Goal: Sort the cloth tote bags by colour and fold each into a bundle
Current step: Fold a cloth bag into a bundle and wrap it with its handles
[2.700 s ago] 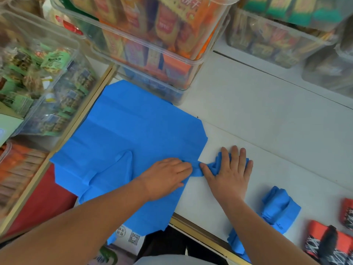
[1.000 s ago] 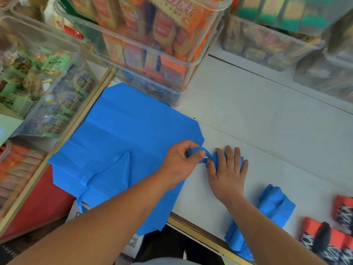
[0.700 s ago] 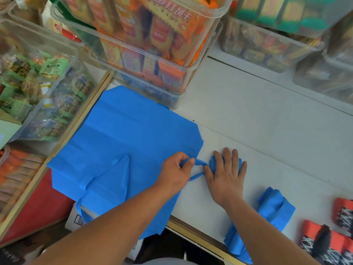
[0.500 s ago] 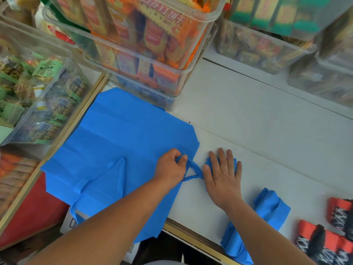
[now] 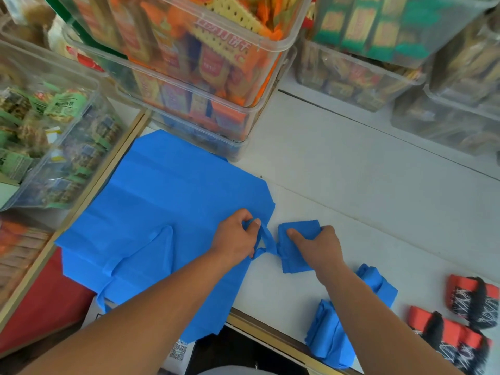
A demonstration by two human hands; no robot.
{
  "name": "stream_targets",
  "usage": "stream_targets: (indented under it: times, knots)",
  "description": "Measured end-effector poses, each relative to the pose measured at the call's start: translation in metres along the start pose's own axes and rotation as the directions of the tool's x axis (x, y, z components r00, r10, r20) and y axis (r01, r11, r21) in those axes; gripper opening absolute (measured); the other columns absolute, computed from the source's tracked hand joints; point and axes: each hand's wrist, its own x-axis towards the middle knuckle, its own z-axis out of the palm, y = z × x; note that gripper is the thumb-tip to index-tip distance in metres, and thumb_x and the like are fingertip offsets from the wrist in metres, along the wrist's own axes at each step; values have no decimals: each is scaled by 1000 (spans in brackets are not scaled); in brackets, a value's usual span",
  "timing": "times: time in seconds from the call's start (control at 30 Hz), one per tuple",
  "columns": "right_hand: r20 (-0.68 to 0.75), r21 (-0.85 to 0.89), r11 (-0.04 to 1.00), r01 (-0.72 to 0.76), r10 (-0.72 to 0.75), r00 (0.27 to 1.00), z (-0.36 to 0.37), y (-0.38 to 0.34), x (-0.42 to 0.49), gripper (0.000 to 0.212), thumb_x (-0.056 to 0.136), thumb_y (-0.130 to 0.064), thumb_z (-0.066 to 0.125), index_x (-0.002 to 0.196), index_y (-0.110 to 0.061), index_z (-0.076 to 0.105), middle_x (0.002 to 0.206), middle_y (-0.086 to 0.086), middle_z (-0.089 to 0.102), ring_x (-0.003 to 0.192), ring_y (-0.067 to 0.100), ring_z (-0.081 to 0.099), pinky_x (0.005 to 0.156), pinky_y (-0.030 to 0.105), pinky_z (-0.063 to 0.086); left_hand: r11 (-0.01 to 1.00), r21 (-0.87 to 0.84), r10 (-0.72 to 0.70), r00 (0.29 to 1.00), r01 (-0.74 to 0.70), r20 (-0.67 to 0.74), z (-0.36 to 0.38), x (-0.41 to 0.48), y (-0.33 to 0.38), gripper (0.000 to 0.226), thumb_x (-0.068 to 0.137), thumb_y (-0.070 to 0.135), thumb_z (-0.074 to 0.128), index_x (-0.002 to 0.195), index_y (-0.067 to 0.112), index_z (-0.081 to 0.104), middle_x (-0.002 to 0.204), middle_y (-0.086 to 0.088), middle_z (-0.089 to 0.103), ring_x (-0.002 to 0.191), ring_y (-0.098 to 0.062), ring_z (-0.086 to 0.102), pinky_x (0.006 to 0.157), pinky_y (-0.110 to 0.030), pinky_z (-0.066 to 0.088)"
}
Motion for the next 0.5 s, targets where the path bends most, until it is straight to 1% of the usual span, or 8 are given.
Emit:
stream_targets:
  times: [0.1, 0.17, 0.2, 0.27, 0.33, 0.4, 0.47, 0.5]
  knots:
    - [87, 219, 974, 58, -79, 993, -12, -6, -15, 35, 90, -31, 74, 115, -11, 59, 112, 5, 66, 86, 17, 62, 59, 26, 45, 999, -26, -19, 999, 20, 25, -7, -8, 4, 26, 101, 38, 55, 88, 17, 51, 55, -3, 55, 56, -30, 69, 58, -40, 51]
    - [122, 282, 937, 209, -250, 960, -32, -6, -38, 20, 93, -21, 71, 110, -19, 62, 104, 0, 70, 87, 14, 66, 61, 21, 49, 998, -30, -57, 996, 60, 65, -13, -16, 9, 25, 101, 38, 55, 92, 15, 52, 57, -3, 55, 54, -28, 69, 54, -34, 48]
    - [127, 283, 911, 301, -347, 929, -46, -3, -53, 19, 92, -17, 72, 107, -22, 62, 99, -3, 70, 84, 13, 67, 61, 18, 49, 995, -35, -86, 991, 90, 104, -16, -20, 13, 24, 101, 38, 56, 94, 14, 52, 57, -4, 55, 51, -25, 68, 51, -30, 48]
    - [152, 285, 843, 457, -510, 847, -72, 6, -86, 25, 88, -6, 75, 103, -22, 62, 91, -2, 68, 74, 12, 61, 59, 18, 48, 989, -34, -137, 968, 147, 208, -21, -33, 26, 22, 101, 35, 57, 96, 13, 54, 55, -4, 55, 45, -19, 63, 45, -24, 46]
    - [219, 282, 776, 564, -624, 750, -95, 20, -116, 32, 84, 0, 78, 105, -19, 63, 90, -2, 67, 69, 15, 58, 58, 25, 49, 988, -26, -136, 940, 152, 312, -19, -50, 45, 20, 101, 32, 59, 95, 14, 56, 63, -6, 53, 42, -16, 57, 43, -24, 49]
    - [251, 176, 671, 720, -738, 627, -112, 33, -135, 37, 78, 0, 82, 104, -22, 66, 94, -5, 67, 72, 16, 62, 60, 29, 51, 996, 14, -85, 922, 86, 377, -10, -68, 67, 20, 100, 33, 61, 95, 14, 57, 70, -7, 53, 43, -15, 55, 50, -31, 57]
    - [246, 74, 540, 838, -824, 510, -127, 46, -144, 39, 73, -4, 84, 100, -27, 68, 100, -10, 67, 84, 15, 65, 68, 21, 49, 1000, 27, -20, 901, 9, 434, 2, -89, 91, 22, 99, 36, 62, 94, 14, 58, 73, -7, 55, 48, -15, 58, 60, -38, 62]
    - [240, 68, 497, 865, -850, 469, -134, 52, -147, 37, 72, -7, 83, 100, -27, 70, 101, -11, 66, 88, 15, 65, 71, 18, 48, 999, 29, 7, 886, -23, 463, 7, -100, 103, 23, 98, 38, 63, 95, 14, 60, 75, -7, 58, 52, -16, 60, 63, -40, 63]
